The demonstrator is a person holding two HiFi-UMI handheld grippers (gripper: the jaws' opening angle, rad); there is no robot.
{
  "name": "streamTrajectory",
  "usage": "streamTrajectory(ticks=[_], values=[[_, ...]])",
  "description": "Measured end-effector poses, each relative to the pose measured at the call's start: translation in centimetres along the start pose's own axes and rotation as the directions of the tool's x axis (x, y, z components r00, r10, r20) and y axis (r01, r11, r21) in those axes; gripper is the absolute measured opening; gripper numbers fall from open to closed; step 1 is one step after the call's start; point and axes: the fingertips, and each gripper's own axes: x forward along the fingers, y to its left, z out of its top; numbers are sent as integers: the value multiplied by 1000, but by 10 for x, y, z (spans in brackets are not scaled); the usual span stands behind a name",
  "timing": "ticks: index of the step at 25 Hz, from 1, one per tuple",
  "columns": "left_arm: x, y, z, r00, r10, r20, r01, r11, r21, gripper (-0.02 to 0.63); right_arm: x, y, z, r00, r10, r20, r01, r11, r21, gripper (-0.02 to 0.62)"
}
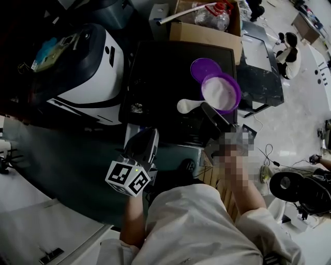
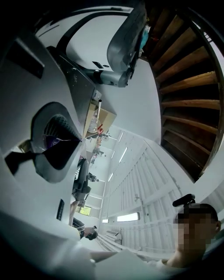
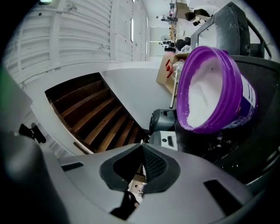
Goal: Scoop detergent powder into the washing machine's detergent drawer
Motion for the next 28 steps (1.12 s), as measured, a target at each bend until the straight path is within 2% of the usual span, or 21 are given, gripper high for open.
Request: streamTrajectory(ticks=[8, 14, 28], values=[[-33, 28, -12, 997, 76, -10, -77, 997, -22, 20, 23, -7, -47, 995, 0, -95, 3, 999, 32, 8], [-54, 48, -13, 992, 128, -5, -128, 991, -28, 20, 38, -10, -74, 988, 39, -150, -28, 997, 74, 8], [-88, 87, -11, 978, 207, 3, -206, 977, -48, 20, 61, -36, -142, 948, 18, -317, -8, 999, 34, 8]])
